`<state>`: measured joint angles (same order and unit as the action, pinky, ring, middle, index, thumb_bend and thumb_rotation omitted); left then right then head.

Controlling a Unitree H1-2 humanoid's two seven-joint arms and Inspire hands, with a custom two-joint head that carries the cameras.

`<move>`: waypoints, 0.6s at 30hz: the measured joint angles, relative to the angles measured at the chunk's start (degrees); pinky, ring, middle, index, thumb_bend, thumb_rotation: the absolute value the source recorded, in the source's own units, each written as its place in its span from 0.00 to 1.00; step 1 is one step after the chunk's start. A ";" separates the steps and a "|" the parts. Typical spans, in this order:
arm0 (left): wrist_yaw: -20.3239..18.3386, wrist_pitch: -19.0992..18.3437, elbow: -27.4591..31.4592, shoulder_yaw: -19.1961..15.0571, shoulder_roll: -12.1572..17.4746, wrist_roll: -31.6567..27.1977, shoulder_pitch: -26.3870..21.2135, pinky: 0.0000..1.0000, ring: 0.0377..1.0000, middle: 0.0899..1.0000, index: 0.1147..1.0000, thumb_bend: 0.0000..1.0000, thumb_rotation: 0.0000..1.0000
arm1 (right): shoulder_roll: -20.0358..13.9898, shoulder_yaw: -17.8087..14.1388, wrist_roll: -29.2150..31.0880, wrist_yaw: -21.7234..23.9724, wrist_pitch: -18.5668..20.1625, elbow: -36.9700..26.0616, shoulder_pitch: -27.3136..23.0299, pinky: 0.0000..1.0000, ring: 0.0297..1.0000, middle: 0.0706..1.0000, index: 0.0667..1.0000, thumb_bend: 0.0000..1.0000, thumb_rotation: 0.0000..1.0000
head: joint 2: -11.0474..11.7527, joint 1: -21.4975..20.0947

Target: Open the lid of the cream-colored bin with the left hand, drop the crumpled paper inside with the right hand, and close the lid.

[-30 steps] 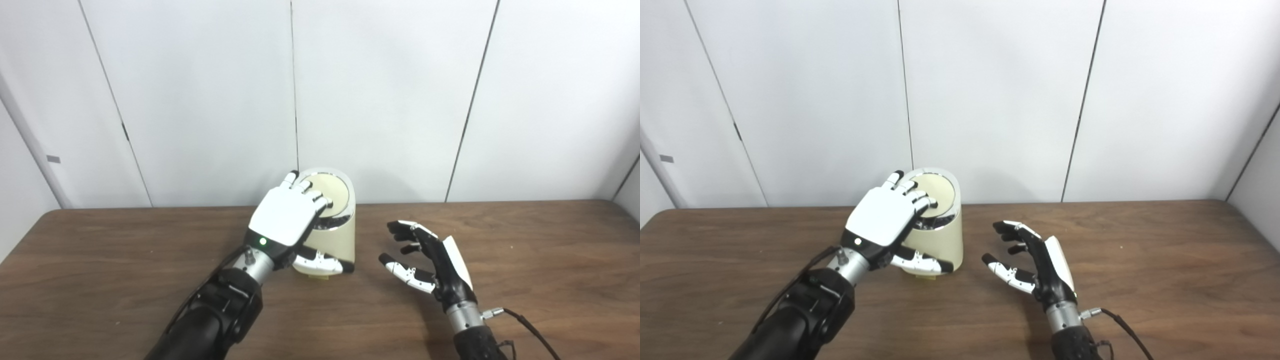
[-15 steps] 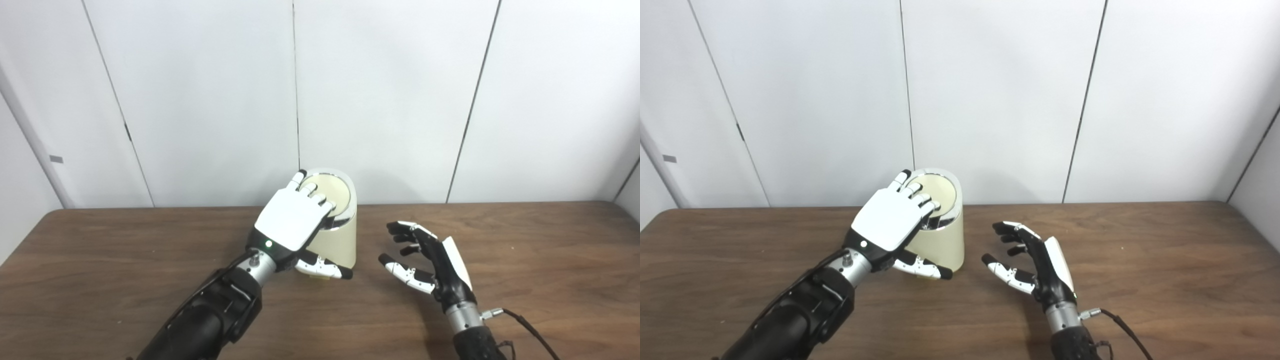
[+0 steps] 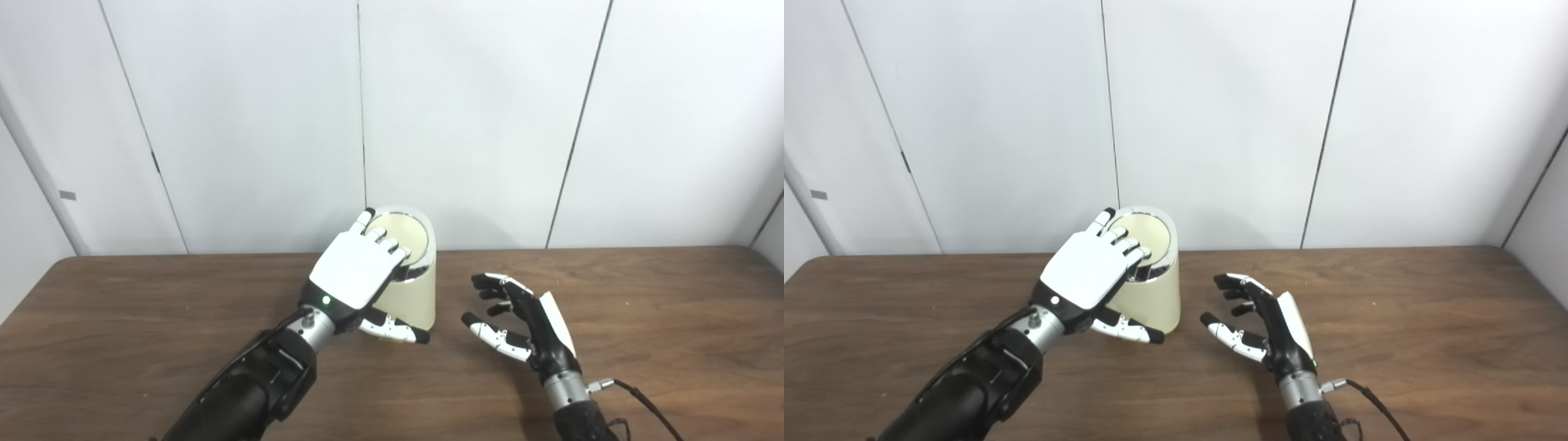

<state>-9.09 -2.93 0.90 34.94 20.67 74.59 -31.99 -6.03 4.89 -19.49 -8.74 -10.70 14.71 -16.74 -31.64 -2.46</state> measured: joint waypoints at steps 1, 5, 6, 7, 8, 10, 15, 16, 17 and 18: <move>0.85 -0.11 -0.03 -0.20 -0.03 0.23 0.43 1.00 0.85 0.80 0.80 0.80 0.98 | 0.00 0.01 -0.04 -0.02 0.00 0.00 0.00 0.59 0.72 0.73 0.71 0.33 0.33 | 0.00 0.00; 1.77 -1.11 0.00 -1.50 -1.12 0.51 2.20 1.00 0.98 0.97 0.95 0.77 0.99 | -0.06 0.03 -0.21 -0.04 0.02 0.00 0.00 0.58 0.71 0.73 0.71 0.33 0.31 | 0.09 0.00; 1.66 -1.23 -0.02 -1.86 -1.25 0.43 3.00 1.00 0.99 0.98 0.97 0.77 0.98 | -0.05 0.05 -0.23 -0.03 0.04 -0.03 0.00 0.59 0.71 0.73 0.71 0.33 0.31 | 0.09 0.00; 1.62 -1.51 -0.02 -2.28 -1.53 0.36 3.65 1.00 1.00 0.99 0.99 0.76 0.99 | -0.04 0.08 -0.25 -0.03 0.05 -0.03 0.01 0.59 0.72 0.73 0.71 0.33 0.30 | 0.09 0.00; 1.26 -1.88 -0.18 -2.63 -1.95 0.33 3.91 1.00 1.00 1.00 1.00 0.75 1.00 | -0.04 0.09 -0.28 -0.03 0.06 -0.03 0.00 0.58 0.71 0.73 0.71 0.33 0.29 | 0.09 0.00; 0.04 -2.45 -0.29 -3.53 -2.92 0.29 3.79 1.00 1.00 1.00 1.00 0.75 1.00 | 0.04 0.23 -0.33 -0.03 0.06 -0.03 -0.05 0.57 0.71 0.72 0.71 0.33 0.28 | 0.18 0.00; -2.06 -2.92 -1.88 -5.51 -5.32 0.19 1.43 1.00 1.00 1.00 1.00 0.74 1.00 | 0.06 0.27 -0.60 -0.03 0.05 -0.03 -0.07 0.58 0.70 0.72 0.71 0.33 0.27 | 0.18 0.00; -2.35 -2.95 -2.43 -5.82 -5.51 0.20 0.85 1.00 1.00 1.00 1.00 0.74 1.00 | 0.06 0.27 -0.64 -0.04 0.04 -0.03 -0.07 0.59 0.71 0.72 0.71 0.32 0.27 | 0.09 0.00; -2.72 -3.14 -2.61 -6.33 -5.68 0.23 0.44 1.00 1.00 1.00 1.00 0.74 1.00 | 0.08 0.31 -0.70 -0.04 0.04 -0.04 -0.08 0.60 0.72 0.73 0.72 0.32 0.29 | 0.09 0.09; -2.80 -3.60 -2.64 -6.81 -5.81 0.32 0.07 1.00 1.00 1.00 1.00 0.74 1.00 | 0.07 0.31 -0.78 -0.04 0.05 -0.04 -0.07 0.61 0.73 0.73 0.72 0.31 0.30 | 0.09 0.09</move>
<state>-11.89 -6.53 -1.74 28.13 14.86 74.91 -31.93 -5.96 5.20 -20.27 -8.78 -10.66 14.67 -16.81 -31.55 -2.37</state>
